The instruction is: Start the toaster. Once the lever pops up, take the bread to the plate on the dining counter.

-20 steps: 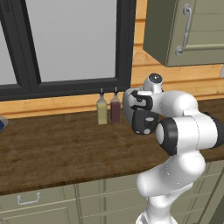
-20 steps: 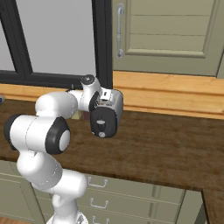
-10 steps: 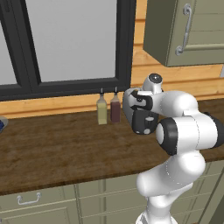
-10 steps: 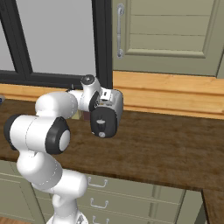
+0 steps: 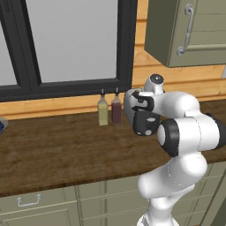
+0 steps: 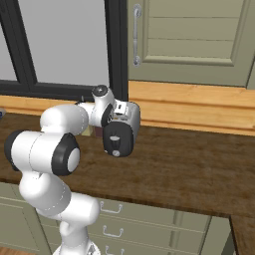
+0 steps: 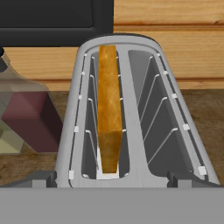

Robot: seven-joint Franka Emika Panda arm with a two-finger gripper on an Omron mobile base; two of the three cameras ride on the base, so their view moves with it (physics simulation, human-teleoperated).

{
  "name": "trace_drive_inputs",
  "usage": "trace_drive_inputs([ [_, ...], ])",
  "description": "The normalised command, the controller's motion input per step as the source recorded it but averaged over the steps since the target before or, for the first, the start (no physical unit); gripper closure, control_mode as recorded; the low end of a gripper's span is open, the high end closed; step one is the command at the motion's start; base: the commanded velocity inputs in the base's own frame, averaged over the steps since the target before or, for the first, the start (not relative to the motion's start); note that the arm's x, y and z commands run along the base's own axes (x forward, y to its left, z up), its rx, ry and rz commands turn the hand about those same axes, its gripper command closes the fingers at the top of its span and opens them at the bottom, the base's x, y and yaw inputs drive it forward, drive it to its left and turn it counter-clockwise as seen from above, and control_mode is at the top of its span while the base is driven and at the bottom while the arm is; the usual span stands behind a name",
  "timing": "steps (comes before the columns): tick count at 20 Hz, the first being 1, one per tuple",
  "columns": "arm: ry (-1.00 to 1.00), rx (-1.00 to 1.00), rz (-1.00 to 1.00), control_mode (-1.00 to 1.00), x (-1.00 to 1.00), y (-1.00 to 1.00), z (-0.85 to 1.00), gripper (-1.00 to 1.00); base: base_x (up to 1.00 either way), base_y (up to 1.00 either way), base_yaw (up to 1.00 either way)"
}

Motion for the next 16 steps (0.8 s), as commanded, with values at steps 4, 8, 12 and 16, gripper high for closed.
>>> trace_drive_inputs([
  [4,0.0,0.0,0.0,-1.0,0.0,0.0,0.0,-1.0,0.0,0.0,0.0],
  [8,0.0,0.0,0.0,-1.0,0.0,0.0,0.0,-1.0,0.0,0.0,0.0],
  [12,0.0,0.0,0.0,-1.0,0.0,0.0,0.0,-1.0,0.0,0.0,0.0],
  [16,0.0,0.0,0.0,-1.0,0.0,0.0,0.0,-1.0,0.0,0.0,0.0],
])
